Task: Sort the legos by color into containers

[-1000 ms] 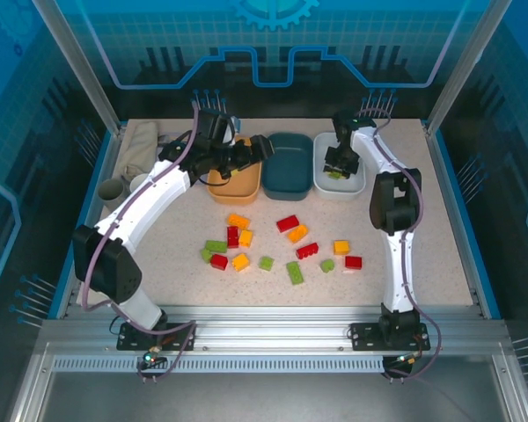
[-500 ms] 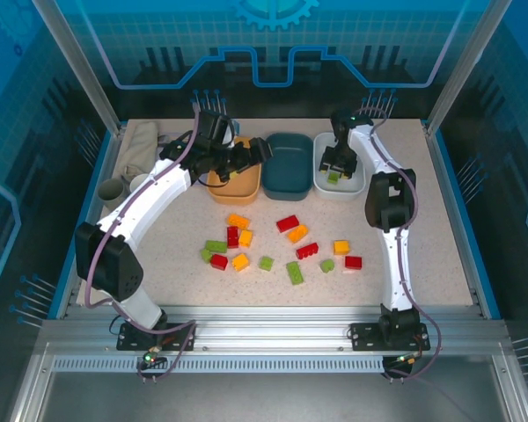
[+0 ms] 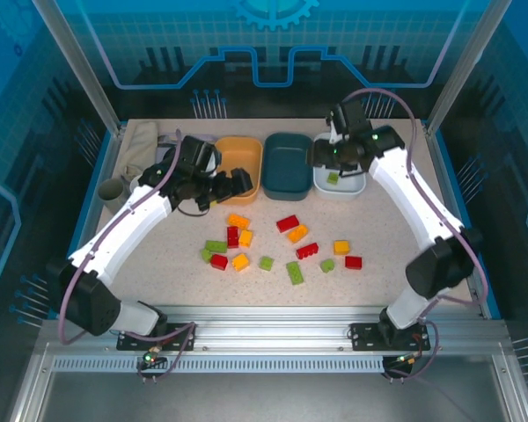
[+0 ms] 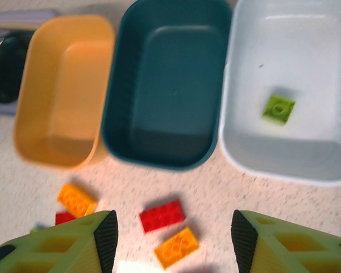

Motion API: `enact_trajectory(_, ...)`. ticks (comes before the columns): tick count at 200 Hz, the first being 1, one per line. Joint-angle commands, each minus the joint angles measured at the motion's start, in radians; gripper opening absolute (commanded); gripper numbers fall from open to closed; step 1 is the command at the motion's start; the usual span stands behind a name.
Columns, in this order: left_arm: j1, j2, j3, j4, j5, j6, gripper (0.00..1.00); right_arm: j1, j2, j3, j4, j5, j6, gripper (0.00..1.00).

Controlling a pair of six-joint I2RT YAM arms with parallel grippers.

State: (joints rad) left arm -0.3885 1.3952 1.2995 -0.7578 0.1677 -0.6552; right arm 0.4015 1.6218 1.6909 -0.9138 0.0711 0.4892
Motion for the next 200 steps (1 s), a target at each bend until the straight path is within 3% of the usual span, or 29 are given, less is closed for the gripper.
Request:
enact_trajectory(1,0.008,-0.059,-0.084,-0.07,-0.045,0.017,0.95,0.066,-0.095,-0.182,0.107,-0.033,-0.022,0.59)
enact_trajectory(53,0.01,-0.107,-0.298,0.076,-0.078,-0.154,0.94,0.228,-0.308,-0.548,0.278,-0.138,0.025,0.67)
enact_trajectory(93,0.01,-0.021,-0.322,0.182,-0.137,-0.29,0.92,0.292,-0.311,-0.621,0.346,-0.166,0.054,0.67)
enact_trajectory(123,0.011,0.004,-0.315,0.179,-0.155,-0.312,0.88,0.301,-0.306,-0.62,0.365,-0.184,0.055,0.68)
enact_trajectory(171,0.008,0.047,-0.302,0.11,-0.145,-0.203,0.68,0.303,-0.295,-0.624,0.357,-0.18,0.058,0.68)
enact_trajectory(200,-0.023,0.004,-0.319,-0.006,-0.186,-0.164,0.68,0.302,-0.287,-0.628,0.348,-0.189,0.055,0.68)
